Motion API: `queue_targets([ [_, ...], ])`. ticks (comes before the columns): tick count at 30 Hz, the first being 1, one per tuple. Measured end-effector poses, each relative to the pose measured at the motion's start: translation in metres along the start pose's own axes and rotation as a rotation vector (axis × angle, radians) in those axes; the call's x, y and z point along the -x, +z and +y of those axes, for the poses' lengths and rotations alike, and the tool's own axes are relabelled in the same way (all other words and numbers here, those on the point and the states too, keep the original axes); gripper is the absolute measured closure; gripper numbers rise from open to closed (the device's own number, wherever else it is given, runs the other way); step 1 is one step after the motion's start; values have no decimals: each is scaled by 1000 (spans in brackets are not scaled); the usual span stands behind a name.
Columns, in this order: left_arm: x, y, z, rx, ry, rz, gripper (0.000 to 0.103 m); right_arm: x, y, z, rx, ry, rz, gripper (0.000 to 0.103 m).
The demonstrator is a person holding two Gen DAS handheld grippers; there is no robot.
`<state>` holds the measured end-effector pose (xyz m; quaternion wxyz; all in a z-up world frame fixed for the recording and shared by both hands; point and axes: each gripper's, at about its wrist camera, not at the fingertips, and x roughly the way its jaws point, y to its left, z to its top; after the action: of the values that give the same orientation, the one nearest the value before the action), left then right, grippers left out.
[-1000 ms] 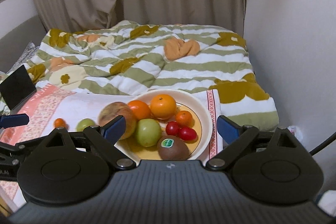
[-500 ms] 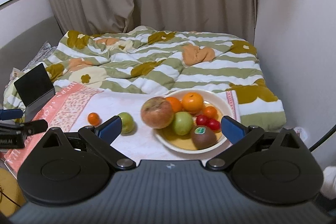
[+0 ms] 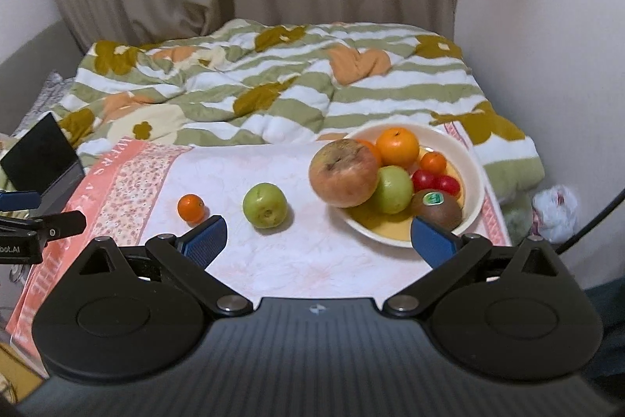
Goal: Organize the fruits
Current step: 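Move both grippers back toward the tangerine and the last green apple, then grasp the tangerine with the left gripper while the right grasps the green apple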
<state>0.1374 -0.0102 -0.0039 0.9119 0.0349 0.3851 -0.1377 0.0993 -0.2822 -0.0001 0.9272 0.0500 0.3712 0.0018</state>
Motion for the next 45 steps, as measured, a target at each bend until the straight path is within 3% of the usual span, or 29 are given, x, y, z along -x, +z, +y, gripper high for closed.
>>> queue_targets([
  [8, -53, 16, 29, -98, -127, 68, 0, -53, 3, 36, -35, -69, 38, 0],
  [18, -114, 24, 22, -153, -244, 145, 3, -125, 6, 42, -109, -4, 120, 0],
  [21, -131, 24, 15, -160, -269, 173, 16, -139, 6, 42, -103, 0, 127, 0],
  [25, -149, 22, 4, -166, -275, 194, 20, -153, 8, 42, -89, 7, 132, 0],
  [29, -165, 19, -3, -175, -278, 220, 40, -165, 9, 44, -73, 20, 149, 0],
  [34, -176, 16, -8, -176, -273, 231, 45, -175, 9, 44, -53, 27, 164, 5],
  [36, -177, 16, -8, -174, -266, 229, 63, -178, 8, 45, -51, 33, 172, 6],
  [45, -171, 13, 2, -164, -236, 219, 63, -187, 6, 51, -38, 60, 192, 16],
])
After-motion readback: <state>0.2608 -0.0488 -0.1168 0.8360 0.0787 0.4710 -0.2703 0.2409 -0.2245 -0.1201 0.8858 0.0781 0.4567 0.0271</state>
